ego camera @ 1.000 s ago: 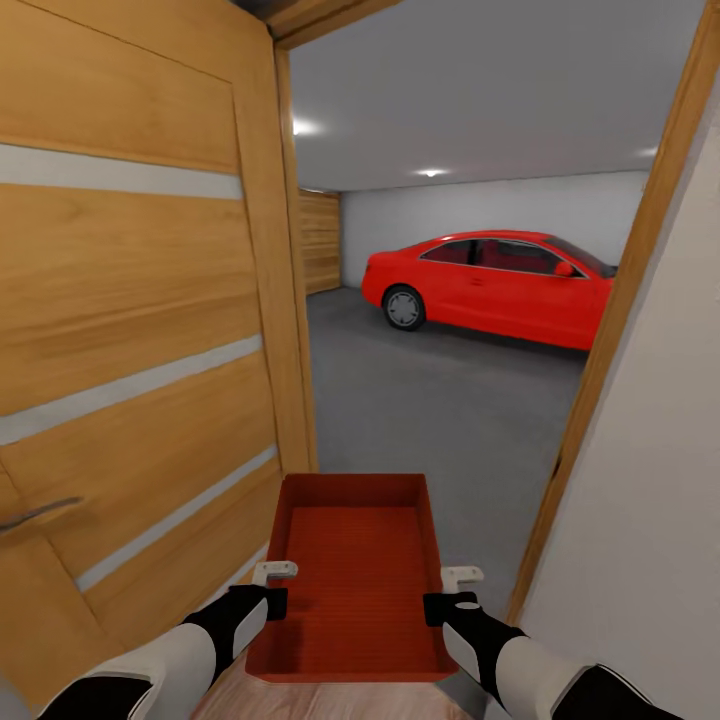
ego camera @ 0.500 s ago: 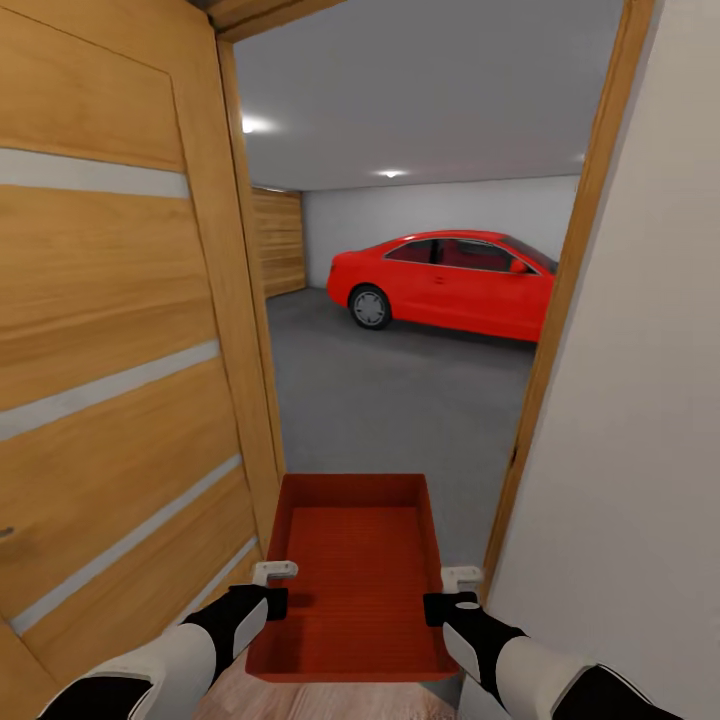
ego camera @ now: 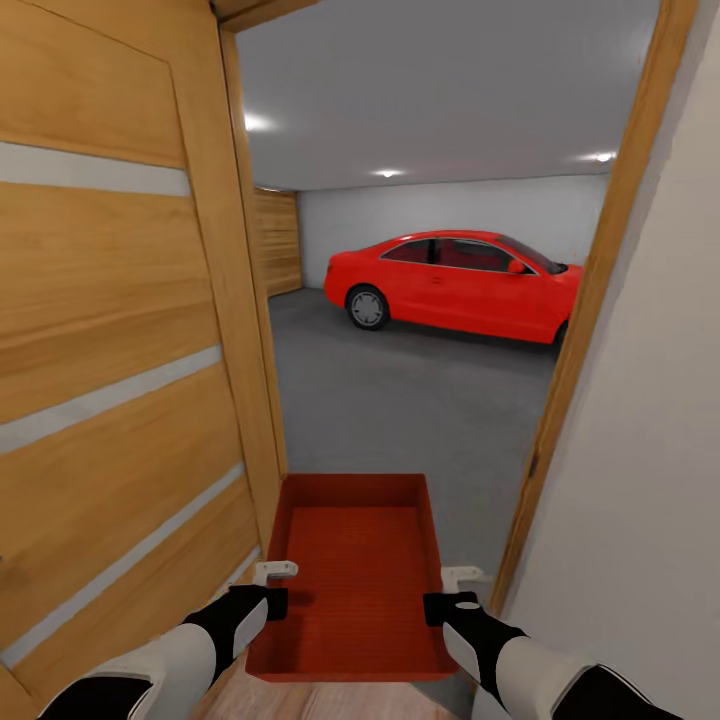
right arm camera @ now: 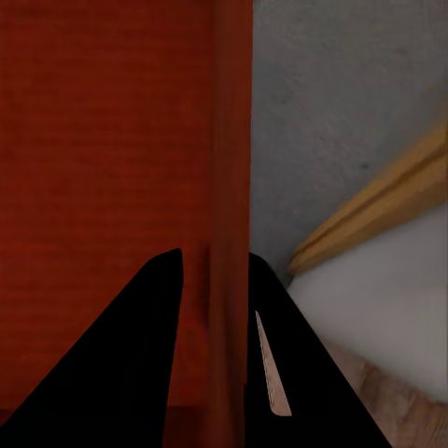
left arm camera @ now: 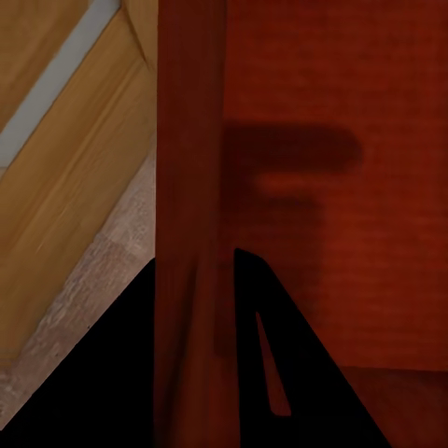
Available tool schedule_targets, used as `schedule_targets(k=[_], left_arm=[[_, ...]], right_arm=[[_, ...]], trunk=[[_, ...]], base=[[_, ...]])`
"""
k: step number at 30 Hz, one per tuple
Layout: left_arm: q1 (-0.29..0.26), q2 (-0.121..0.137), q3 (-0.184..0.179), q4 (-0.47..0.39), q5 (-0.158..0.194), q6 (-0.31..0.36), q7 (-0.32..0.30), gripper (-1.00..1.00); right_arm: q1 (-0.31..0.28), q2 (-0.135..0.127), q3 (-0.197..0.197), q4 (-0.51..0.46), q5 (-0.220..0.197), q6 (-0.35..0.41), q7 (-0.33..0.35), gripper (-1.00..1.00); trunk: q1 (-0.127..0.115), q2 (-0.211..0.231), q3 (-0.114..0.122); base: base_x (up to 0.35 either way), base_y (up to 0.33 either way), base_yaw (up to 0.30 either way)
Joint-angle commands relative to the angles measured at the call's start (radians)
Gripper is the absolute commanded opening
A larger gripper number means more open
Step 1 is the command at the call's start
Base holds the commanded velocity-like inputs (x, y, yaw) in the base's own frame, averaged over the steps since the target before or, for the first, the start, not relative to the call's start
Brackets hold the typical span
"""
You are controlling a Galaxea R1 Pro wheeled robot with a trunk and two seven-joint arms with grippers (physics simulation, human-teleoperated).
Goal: Move the two storage containers from the living room to the garage. In the garage, place one container on the floor and stack the other container on top of it (either order is fine).
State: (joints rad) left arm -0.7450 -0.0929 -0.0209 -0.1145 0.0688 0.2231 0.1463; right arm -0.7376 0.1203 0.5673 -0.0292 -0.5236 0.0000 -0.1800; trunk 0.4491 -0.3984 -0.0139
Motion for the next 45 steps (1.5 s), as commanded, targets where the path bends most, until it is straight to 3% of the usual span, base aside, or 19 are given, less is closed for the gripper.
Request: schedule_targets(k=[1, 12, 26, 35, 45], left_arm=[[0.0, -0.001, -0.002, -0.006, 0.005, -0.001, 0.004, -1.0], [-0.001, -0.001, -0.002, -0.006, 0.005, -0.001, 0.004, -1.0], [0.0, -0.001, -0.002, -0.006, 0.005, -0.001, 0.004, -1.0], [-0.001, 0.001, -0.002, -0.006, 0.005, 0.0, 0.003, -1.0], [-0.001, -0.001, -0.002, -0.006, 0.005, 0.0, 0.001, -1.0]], right_arm=[[0.0, 0.004, 0.019, 0.002, -0.024, 0.002, 0.002, -1.0], [0.0, 0.005, 0.019, 0.003, -0.024, 0.002, 0.002, -1.0], [0.0, 0.005, 0.019, 0.003, -0.024, 0.002, 0.002, -1.0], [0.0, 0.005, 0.019, 0.002, -0.024, 0.002, 0.002, -1.0], [0.0, 0.005, 0.019, 0.002, -0.024, 0.002, 0.002, -1.0]], trunk=[[0.001, -0.002, -0.001], [0.001, -0.002, -0.001], [0.001, -0.002, -0.001], [0.001, -0.002, -0.001], [0.001, -0.002, -0.001]], base=[[0.199, 0.224, 0.0], [0.183, 0.176, -0.136], [0.039, 0.011, -0.234], [0.013, 0.015, -0.031], [0.166, 0.213, -0.001]])
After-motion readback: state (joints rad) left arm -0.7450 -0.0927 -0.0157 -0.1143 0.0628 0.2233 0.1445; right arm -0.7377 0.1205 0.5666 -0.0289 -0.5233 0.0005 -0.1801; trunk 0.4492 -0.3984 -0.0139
